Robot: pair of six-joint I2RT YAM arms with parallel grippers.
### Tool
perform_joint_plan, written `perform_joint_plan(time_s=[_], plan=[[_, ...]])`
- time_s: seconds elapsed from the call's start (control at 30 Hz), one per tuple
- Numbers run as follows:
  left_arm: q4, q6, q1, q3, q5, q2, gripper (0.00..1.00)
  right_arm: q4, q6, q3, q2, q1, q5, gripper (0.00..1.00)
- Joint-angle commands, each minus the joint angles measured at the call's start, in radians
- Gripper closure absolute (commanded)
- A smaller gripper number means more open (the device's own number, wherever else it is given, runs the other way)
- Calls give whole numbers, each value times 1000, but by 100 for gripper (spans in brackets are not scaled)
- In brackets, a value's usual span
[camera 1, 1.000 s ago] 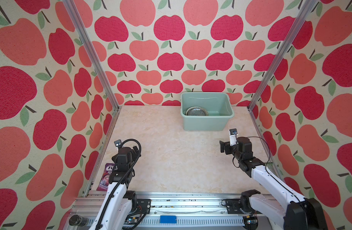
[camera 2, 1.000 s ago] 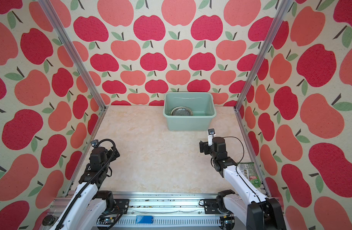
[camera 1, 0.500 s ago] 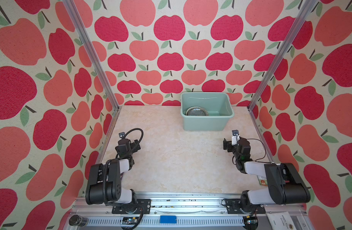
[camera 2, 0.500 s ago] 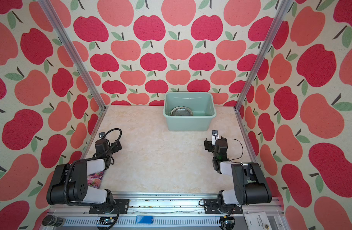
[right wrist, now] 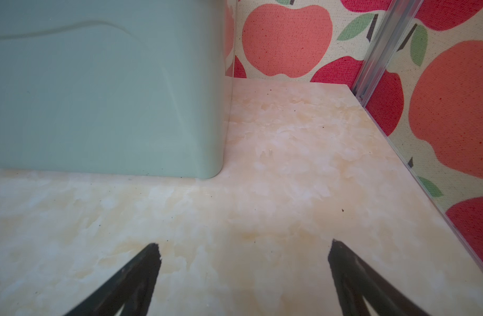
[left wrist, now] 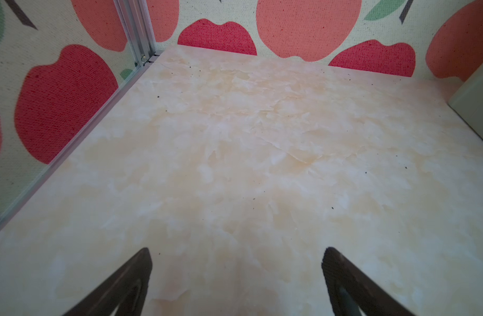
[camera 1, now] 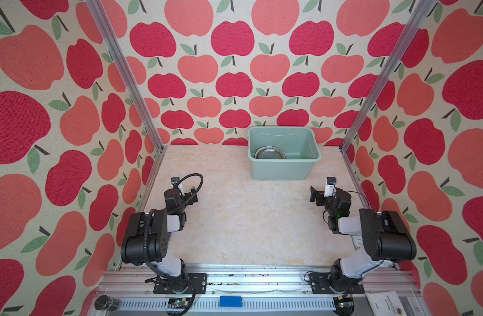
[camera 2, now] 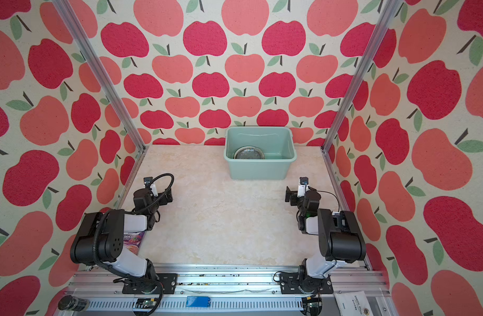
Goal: Place the plates into the plastic bin on the countertop
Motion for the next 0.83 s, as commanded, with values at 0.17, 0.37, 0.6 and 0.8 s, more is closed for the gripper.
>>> perform_joint_plan(time_s=[0.17, 0.37, 0.6, 0.8], plan=[[86, 43, -31, -26, -37, 17, 1, -19, -9, 7, -7, 18, 13, 1], [85, 43, -31, -26, -36, 18, 1, -21, -11, 7, -7, 18, 14, 1], [84, 43, -30, -26, -36, 18, 1, -41, -10, 22, 0, 18, 13, 1], [86, 43, -30, -26, -36, 18, 1, -21, -12, 8, -7, 18, 14, 1]])
